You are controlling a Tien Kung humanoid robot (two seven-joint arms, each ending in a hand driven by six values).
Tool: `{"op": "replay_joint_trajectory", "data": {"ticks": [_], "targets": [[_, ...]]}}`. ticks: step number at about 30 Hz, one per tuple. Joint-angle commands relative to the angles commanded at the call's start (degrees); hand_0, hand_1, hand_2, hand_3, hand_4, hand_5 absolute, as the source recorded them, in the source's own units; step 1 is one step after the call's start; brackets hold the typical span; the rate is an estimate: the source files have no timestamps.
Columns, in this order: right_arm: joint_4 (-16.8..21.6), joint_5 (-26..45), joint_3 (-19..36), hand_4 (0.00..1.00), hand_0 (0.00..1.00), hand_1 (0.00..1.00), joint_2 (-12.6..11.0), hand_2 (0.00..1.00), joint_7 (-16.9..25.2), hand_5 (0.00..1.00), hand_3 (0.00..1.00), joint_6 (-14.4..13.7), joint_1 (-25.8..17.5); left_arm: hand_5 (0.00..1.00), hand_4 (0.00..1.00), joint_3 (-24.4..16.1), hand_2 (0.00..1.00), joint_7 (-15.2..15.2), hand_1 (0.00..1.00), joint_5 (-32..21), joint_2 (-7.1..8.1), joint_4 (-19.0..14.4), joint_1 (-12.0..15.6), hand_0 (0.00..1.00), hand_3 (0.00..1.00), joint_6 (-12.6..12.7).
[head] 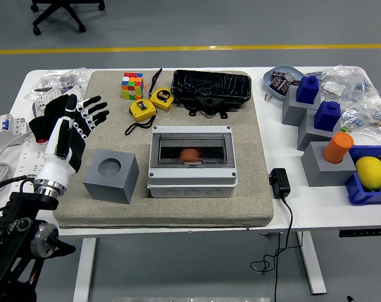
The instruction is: Fetch the battery,place it into the box,close the lid of the box
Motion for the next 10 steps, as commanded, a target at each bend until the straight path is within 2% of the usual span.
{"op": "replay_joint_trajectory", "data": {"ticks": [10], "targets": [[0.0,0.4,-0.8,0.998,0.782,0.717,-0.1,0.736,-0.5,0.998,0.772,0.0,0.0,0.949,0.998,0.2,0.68,0.1,0.7,0.2,0.09,-0.1,0.0,0.751,0.713,0.4]]}}
